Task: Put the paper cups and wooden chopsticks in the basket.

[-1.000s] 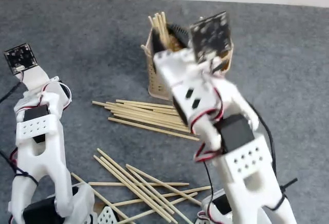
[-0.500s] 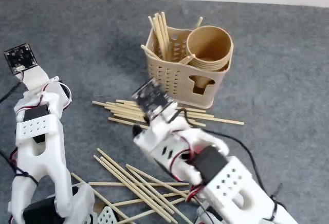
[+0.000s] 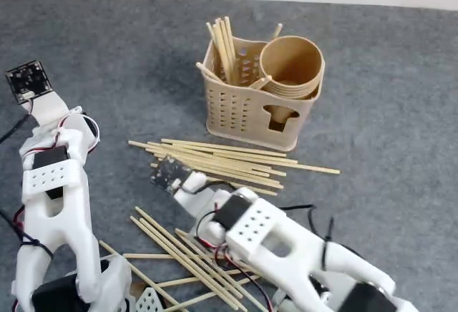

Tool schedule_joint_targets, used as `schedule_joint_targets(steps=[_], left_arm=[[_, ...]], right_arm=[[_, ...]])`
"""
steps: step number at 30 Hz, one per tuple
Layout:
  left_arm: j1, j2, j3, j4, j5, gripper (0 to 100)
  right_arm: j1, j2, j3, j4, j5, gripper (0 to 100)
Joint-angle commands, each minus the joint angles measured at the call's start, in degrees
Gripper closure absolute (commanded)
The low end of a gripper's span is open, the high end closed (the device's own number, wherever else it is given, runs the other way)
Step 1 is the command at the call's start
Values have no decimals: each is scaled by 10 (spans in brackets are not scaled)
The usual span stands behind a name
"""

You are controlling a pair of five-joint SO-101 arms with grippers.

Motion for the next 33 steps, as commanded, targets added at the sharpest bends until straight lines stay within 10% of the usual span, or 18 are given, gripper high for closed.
schedule_joint_targets(steps=[1, 33], left_arm=[[-3, -15, -3, -11, 2, 992], [-4, -15, -3, -11, 2, 992]], right_arm=[[-8, 35, -2, -44, 14, 893], [-58, 58, -4, -46, 11, 893]])
